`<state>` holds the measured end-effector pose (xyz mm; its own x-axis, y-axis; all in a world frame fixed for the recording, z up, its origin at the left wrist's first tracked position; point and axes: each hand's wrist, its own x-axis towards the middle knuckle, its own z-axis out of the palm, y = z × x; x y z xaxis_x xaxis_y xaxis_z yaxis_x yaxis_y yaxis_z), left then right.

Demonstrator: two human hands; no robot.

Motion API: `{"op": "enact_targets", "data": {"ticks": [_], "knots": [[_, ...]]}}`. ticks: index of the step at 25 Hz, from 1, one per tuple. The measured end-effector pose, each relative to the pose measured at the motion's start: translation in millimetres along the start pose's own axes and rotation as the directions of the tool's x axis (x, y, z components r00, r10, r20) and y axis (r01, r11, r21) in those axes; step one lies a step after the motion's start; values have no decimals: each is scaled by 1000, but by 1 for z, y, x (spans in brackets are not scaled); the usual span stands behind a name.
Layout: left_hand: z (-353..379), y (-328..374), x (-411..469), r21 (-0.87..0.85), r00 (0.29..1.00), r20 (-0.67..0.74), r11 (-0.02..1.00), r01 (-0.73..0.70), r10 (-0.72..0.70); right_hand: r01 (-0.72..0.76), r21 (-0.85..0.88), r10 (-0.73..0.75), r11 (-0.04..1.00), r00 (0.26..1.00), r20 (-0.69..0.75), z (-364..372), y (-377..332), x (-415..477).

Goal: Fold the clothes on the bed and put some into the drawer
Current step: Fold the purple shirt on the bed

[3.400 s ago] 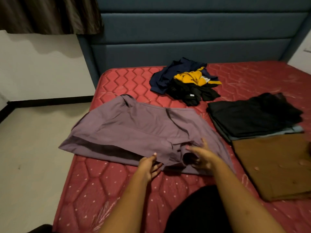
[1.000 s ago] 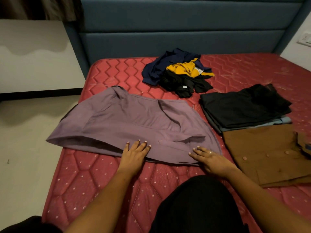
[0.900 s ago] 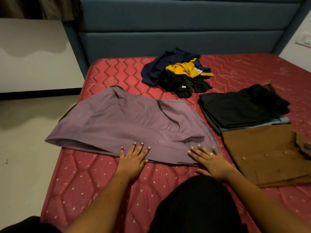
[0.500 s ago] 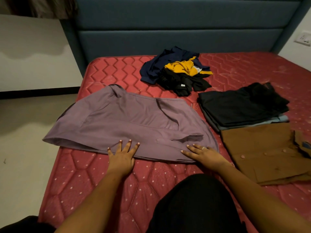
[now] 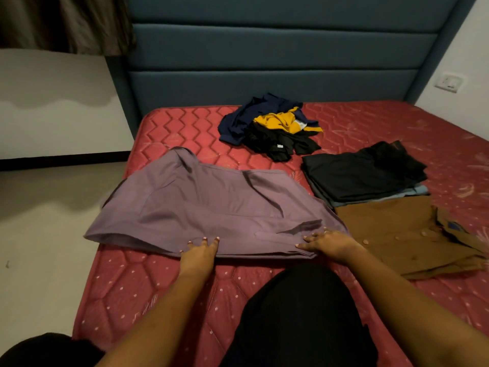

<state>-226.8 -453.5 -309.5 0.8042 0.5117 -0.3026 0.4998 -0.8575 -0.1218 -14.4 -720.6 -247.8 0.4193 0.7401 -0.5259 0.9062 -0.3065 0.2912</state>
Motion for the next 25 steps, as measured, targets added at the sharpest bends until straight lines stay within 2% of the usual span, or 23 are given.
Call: {"op": "enact_targets", "data": {"ticks": [3,4,5,6,8,9,10,12,13,14,15,17,18,21,25], "knots": [[8,31,-40,-8,997,-26,997,-75,75,-13,-98,27,995,989,143,20,6,-22],[11,35,-51,-29,995,-30,995,-100,99,-19,-113,39,993,985,170,21,7,-26],[14,33,-57,-65,991,-53,990,-126,122,-76,-55,83,996,987,140,29,12,-17],[17,25,-59,-130,988,-89,982,-138,127,-151,-57,158,987,977,141,35,20,-5],[25,-10,-60,-352,982,-185,931,-101,37,-292,21,275,956,921,276,17,15,19],[28,-32,-59,-497,971,-224,867,-36,-88,-344,92,308,934,909,280,-10,-3,25],[32,-58,-59,-648,940,-226,760,49,-254,-365,222,300,904,912,279,-45,-33,34],[40,-109,-58,-865,820,-95,455,213,-565,-106,259,73,960,989,131,-104,-97,59],[45,-134,-57,-924,758,24,275,266,-652,52,284,-69,958,996,51,-131,-134,72],[48,-156,-55,-957,718,136,98,274,-682,158,303,-160,940,987,-19,-152,-172,82],[53,-175,-52,-968,710,215,-50,245,-671,260,309,-240,915,965,-103,-166,-204,99],[67,-205,-40,-961,735,264,-238,144,-624,384,303,-308,872,913,-269,-184,-263,123],[76,-215,-31,-953,746,267,-284,108,-610,399,303,-309,866,901,-303,-184,-287,139],[60,-213,-26,-933,761,254,-358,31,-597,360,297,-285,884,920,-268,-179,-332,165],[50,-225,-19,-929,785,287,-361,87,-549,343,316,-211,885,899,-384,-167,-347,185]]}}
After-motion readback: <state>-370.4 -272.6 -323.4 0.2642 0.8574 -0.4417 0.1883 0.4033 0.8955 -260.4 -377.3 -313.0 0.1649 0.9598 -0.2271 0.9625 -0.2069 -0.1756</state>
